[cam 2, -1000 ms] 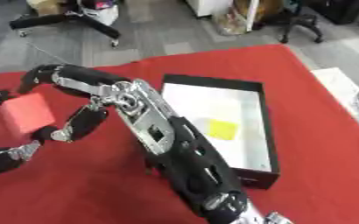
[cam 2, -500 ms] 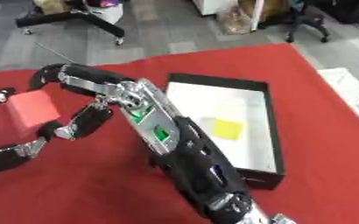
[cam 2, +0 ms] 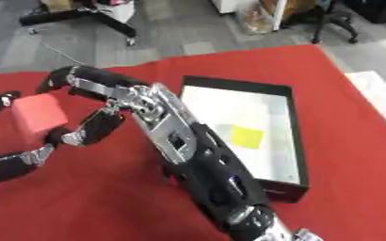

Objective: Pick up the objects with one hand, pass them to the other hand, and then place them into the box on the other side of the table.

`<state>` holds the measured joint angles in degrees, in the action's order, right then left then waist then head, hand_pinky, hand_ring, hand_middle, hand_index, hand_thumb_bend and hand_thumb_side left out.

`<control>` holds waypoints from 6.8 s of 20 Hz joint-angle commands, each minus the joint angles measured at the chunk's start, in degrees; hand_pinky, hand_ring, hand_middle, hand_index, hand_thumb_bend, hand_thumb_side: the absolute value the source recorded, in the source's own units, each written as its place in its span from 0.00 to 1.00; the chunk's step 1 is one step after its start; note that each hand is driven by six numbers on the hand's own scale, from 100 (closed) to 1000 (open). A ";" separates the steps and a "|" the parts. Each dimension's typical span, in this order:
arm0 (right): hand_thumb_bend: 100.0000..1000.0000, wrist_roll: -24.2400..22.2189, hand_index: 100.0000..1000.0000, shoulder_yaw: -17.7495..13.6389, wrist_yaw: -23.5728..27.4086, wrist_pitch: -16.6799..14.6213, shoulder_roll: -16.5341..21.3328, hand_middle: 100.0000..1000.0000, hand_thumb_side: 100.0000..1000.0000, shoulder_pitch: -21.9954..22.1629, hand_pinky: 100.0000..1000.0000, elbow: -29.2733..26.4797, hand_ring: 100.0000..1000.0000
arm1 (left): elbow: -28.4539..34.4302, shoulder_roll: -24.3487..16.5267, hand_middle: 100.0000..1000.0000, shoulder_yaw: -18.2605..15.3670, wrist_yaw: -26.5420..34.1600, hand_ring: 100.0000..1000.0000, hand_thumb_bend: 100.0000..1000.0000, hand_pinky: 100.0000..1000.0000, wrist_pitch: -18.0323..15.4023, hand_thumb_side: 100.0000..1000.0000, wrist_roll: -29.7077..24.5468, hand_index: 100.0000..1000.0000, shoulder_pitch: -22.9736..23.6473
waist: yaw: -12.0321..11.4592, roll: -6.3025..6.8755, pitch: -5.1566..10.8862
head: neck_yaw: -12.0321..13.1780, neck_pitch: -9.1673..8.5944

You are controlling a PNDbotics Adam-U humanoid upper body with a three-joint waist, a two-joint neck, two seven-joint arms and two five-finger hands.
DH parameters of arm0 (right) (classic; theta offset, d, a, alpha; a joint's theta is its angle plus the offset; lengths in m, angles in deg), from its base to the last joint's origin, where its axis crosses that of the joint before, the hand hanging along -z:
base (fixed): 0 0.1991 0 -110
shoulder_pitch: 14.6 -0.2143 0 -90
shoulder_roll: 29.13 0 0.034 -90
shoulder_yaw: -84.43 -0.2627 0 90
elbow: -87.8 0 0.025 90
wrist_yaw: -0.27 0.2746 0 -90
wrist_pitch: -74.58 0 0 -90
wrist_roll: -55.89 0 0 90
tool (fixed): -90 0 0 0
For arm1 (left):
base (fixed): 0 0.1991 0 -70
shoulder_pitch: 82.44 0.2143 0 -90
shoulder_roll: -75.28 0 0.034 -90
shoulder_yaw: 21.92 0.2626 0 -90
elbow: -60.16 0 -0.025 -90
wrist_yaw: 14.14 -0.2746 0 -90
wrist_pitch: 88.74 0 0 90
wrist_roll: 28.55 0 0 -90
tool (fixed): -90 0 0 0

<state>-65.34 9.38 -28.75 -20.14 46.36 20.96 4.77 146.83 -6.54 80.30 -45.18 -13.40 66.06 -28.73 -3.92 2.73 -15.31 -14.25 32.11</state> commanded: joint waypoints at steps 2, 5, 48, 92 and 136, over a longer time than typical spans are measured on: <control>0.01 0.79 0.60 -0.55 1.33 0.62 0.76 0.74 0.00 -1.38 0.80 -1.45 0.86 | 0.08 -0.81 0.50 -0.09 -1.87 0.71 0.31 0.99 -0.38 0.11 -1.33 0.69 -0.47 | 0.06 0.10 -0.06 | 0.26 -0.62; 0.00 1.26 0.58 -0.72 1.81 1.01 0.97 0.73 0.00 -1.39 0.79 -1.43 0.84 | -0.08 -1.20 0.57 -0.28 -3.39 0.77 0.54 1.00 -0.89 0.25 -3.64 0.77 -0.38 | 0.10 0.12 0.02 | 0.21 -0.75; 0.00 4.25 0.52 -4.26 10.55 6.38 8.26 0.69 0.00 1.16 0.77 -6.54 0.82 | 0.53 -9.07 0.63 -6.25 2.02 0.81 0.80 1.00 1.51 0.39 -4.96 0.84 4.71 | 3.49 -0.42 2.67 | -0.93 1.79; 0.14 15.59 0.92 -15.24 1.79 -1.92 31.55 1.00 0.00 24.26 0.85 -5.23 1.00 | 9.48 -22.34 0.63 -11.88 9.14 0.80 0.78 1.00 4.86 0.37 1.19 0.85 13.07 | 5.06 0.48 3.28 | -8.31 7.30; 0.00 34.92 0.96 -28.46 40.70 0.24 34.04 1.00 0.04 18.32 0.90 -15.39 1.00 | -2.68 -41.59 0.75 -11.42 20.25 0.86 0.62 1.00 9.11 0.16 -13.90 0.90 15.96 | 3.00 2.19 0.82 | 18.10 1.22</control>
<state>-30.03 -18.27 10.67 -19.83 78.09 39.86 -9.71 145.04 -44.82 70.10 -25.04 -4.55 53.31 -12.01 -0.92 4.23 -14.44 3.53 33.61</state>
